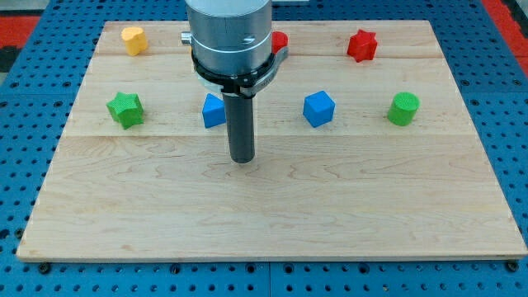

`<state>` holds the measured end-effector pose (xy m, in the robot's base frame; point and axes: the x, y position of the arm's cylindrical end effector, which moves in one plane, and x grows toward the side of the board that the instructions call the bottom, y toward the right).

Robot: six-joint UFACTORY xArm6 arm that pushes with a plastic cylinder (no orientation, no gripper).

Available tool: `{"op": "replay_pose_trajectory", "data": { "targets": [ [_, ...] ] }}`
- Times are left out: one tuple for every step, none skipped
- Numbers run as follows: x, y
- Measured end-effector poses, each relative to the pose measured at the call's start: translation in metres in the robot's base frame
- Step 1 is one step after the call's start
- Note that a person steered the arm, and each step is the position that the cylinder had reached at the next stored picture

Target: Slide the hexagon to the top right of the green star

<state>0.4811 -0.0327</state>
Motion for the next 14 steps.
{"op": "replay_pose_trajectory", "data": {
  "targets": [
    [0.0, 0.0],
    [0.0, 0.0],
    [0.0, 0.002],
    [-0.001, 0.002],
    [-0.001, 0.003],
    [-0.001, 0.003],
    [-0.012, 0.003],
    [-0.031, 0.002],
    [-0.054, -0.011],
    [-0.086, -0.017],
    [-0.122, -0.032],
    [-0.168, -0.032],
    [-0.213, -0.043],
    [-0.25, -0.039]
  ]
}}
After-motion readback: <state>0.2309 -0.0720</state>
